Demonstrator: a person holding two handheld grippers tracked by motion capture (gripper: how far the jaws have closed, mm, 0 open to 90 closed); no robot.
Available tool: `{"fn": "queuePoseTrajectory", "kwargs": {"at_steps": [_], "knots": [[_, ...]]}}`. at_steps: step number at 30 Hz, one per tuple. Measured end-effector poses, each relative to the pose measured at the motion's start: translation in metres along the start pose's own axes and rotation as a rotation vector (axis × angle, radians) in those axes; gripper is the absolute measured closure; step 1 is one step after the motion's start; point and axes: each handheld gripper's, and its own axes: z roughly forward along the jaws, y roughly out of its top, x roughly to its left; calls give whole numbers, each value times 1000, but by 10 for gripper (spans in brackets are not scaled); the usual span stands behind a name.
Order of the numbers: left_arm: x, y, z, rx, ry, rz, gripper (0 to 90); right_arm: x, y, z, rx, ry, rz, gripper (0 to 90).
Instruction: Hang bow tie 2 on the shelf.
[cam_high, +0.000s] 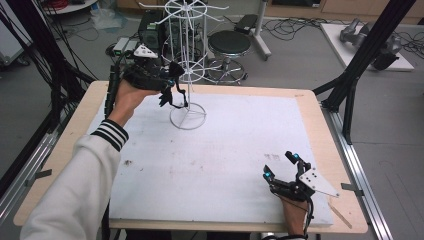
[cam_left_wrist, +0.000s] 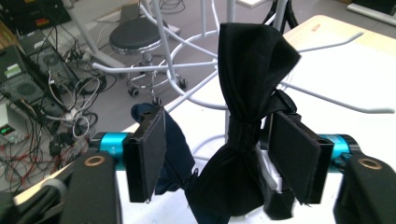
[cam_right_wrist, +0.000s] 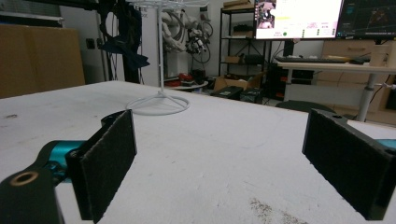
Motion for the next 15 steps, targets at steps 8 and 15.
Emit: {"fn": "queuePoseTrajectory", "kwargs": {"at_steps": [8, 15], "knots": [[2, 0, -2, -12, 1, -21, 288, 0, 0, 0, 1, 0, 1, 93], [4, -1, -16, -58, -11, -22, 229, 0, 0, 0, 0, 0, 0, 93]]}}
